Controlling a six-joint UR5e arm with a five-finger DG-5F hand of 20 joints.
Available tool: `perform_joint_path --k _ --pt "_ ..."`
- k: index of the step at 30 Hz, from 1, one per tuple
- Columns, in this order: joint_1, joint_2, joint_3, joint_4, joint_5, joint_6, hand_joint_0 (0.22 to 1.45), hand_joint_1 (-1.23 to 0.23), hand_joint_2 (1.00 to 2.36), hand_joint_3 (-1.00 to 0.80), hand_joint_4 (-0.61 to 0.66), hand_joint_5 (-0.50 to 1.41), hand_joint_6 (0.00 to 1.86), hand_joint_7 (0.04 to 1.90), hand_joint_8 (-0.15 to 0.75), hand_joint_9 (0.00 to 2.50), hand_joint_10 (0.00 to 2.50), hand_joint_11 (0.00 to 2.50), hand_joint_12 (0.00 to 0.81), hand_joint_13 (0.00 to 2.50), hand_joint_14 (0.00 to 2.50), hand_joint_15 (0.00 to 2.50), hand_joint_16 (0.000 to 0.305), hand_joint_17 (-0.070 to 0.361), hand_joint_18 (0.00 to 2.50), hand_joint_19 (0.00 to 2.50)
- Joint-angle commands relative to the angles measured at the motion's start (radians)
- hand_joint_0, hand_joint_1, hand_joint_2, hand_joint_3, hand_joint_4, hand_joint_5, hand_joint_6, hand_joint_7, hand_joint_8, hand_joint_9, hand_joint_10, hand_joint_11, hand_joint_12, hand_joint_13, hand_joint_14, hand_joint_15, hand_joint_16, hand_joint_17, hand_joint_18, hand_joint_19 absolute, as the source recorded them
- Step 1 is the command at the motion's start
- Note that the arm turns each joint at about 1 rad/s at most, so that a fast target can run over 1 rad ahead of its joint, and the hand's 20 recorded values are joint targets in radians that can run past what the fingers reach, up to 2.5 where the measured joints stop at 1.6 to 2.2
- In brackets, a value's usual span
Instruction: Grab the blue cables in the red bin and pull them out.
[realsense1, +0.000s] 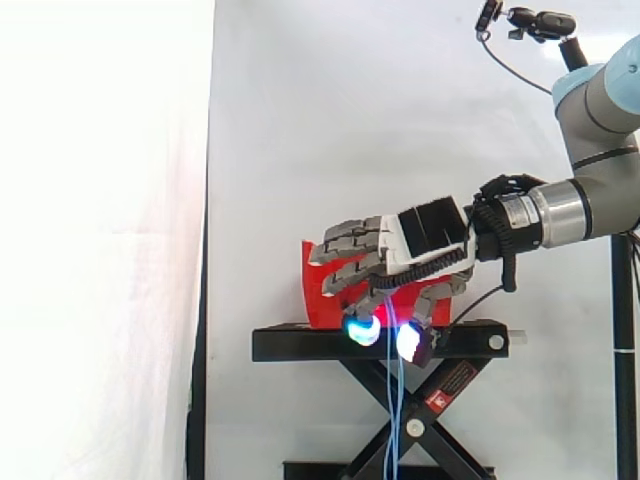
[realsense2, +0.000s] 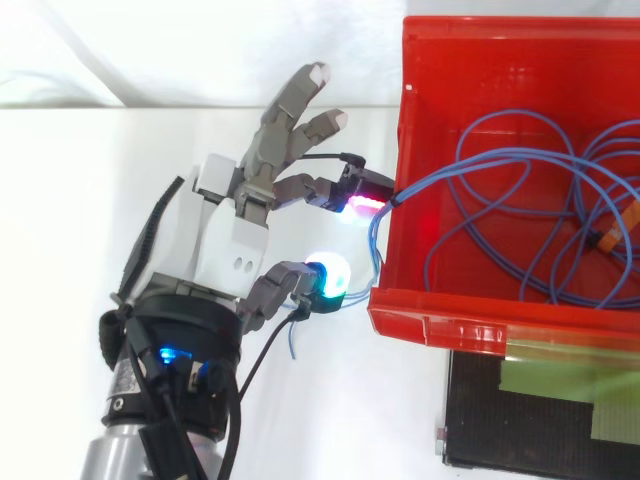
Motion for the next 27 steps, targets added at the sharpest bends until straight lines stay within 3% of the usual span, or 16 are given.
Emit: perform_joint_path --k 1,27 --pt "0.0 0.0 -0.001 -0.001 -0.007 -0.002 0.81 -0.88 1.0 -1.0 0.21 0.87 0.0 0.65 0.273 0.56 0.01 0.25 0.329 0.23 0.01 0.22 0.047 0.105 0.05 0.31" --pt "-0.01 0.0 -0.001 -0.013 -0.09 0.023 0.81 -0.88 1.0 -1.0 0.2 0.84 0.01 0.6 0.272 0.56 0.01 0.26 0.329 0.22 0.01 0.22 0.046 0.105 0.05 0.32"
